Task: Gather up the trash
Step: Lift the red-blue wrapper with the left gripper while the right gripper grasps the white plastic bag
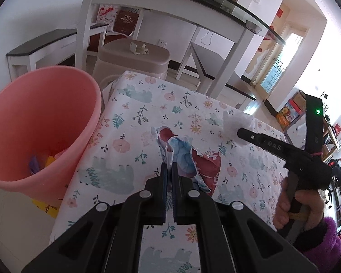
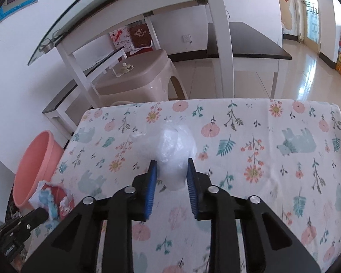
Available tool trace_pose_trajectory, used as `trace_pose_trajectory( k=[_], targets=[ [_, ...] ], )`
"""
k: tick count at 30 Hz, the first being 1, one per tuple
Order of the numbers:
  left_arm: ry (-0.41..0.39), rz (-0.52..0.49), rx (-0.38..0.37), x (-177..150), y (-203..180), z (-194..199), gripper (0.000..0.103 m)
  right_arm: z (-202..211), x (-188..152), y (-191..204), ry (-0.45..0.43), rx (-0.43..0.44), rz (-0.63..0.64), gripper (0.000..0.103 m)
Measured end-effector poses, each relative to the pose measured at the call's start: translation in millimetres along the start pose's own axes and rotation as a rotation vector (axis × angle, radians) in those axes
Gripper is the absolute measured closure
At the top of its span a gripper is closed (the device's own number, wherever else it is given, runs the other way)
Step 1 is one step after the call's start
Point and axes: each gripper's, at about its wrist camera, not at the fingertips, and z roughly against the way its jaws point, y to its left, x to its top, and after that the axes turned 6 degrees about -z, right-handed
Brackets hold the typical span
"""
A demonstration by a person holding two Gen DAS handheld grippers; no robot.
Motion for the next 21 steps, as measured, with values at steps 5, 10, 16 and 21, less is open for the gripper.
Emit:
trace_pose_trajectory(
  k=[5,10,16,21],
  targets=[
    [-0.019,-0.023,0.018,-1,-6,8,0.100,31,-20,12,-0.021,0.017,0.030,0.078],
    [-0.034,-0.037,0.036,-3,-12,18,0.100,60,-46,25,-0.030,0.030,0.075,0.078],
    [-0.038,-0.043,0.063,-8,-16,30,0.100,90,-68,35,-0.037,0.053,0.094,0.078],
    [-0.053,-0.056,0.085,-12,-20,41,0.100,105,-77,42,-0.050,0.062,0.118,0.078]
  ],
)
